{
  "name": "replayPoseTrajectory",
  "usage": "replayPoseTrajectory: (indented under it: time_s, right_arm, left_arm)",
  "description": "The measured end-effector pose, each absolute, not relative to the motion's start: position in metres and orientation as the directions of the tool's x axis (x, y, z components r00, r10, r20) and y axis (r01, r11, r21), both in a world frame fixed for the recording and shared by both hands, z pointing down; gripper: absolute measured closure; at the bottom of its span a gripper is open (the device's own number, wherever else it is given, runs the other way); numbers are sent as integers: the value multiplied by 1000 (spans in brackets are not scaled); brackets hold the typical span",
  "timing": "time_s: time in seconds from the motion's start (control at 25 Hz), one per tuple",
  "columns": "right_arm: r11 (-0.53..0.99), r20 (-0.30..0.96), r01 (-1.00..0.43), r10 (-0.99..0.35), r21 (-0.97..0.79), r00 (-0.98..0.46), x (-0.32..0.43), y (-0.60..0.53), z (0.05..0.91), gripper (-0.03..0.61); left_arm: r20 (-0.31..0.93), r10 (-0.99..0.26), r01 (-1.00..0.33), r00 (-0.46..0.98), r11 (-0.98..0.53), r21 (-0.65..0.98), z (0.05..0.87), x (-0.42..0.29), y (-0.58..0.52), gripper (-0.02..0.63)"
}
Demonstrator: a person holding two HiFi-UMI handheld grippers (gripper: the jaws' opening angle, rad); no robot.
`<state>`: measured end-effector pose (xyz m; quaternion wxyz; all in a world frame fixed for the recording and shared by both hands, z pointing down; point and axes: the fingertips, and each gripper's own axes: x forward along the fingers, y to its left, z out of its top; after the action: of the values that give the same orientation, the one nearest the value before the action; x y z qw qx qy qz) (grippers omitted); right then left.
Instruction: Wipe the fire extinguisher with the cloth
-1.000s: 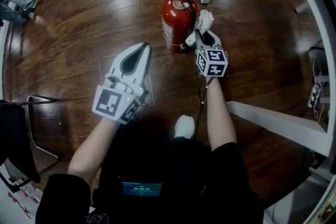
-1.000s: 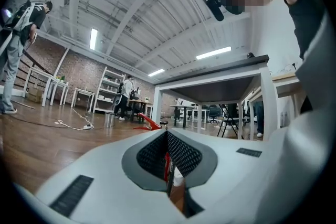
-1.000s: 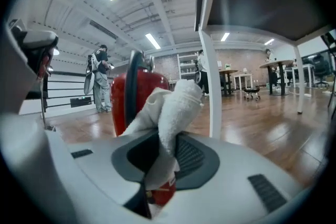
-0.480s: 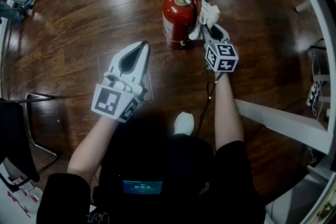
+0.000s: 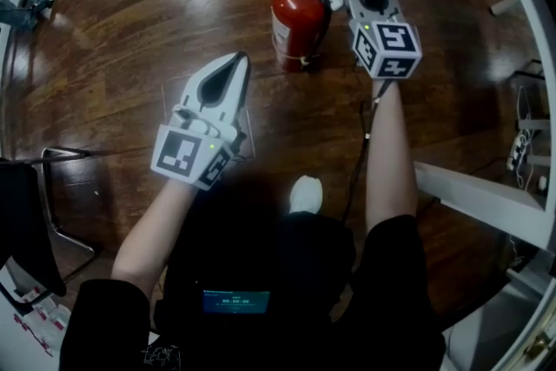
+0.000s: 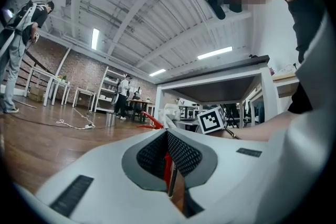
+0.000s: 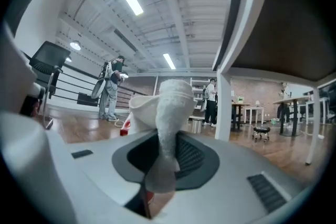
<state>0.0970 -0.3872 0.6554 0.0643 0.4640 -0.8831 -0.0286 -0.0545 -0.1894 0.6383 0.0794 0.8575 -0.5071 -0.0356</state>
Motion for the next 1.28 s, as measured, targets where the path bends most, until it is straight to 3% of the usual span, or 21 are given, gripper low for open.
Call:
replayPoseTrajectory:
  time_s: [0.16,0.36,0.6,0.76,1.04,1.28]
  right_arm:
    - [581,155,-799,-813,156,-561,83,-394,686,483]
    - [506,205,-860,-851,71,-484,110,-409,731,486]
    - [462,479,-887,-780,6,-403,119,-384,869,489]
    - [451,587,-892,-712,-38,-385,114,-354,927,489]
    - [454,567,-888,-716,-65,-408,119,-351,916,486]
    - [403,301,-905,-854,-135,-425,158,-363,815,486]
  left_arm:
    - [29,-876,-867,481,-470,164,639,-61,-189,612]
    - [38,-880,-872,473,-462,164,641,-71,-187,612]
    - [49,-877,-868,479,-464,174,646,-72,-179,612]
    - [53,-872,-865,487,-472,173,648,-72,-175,612]
    - [62,-871,-865,487,-472,172,652,-70,-167,612]
    - [51,-867,-861,496,-483,158,648,-74,-159,612]
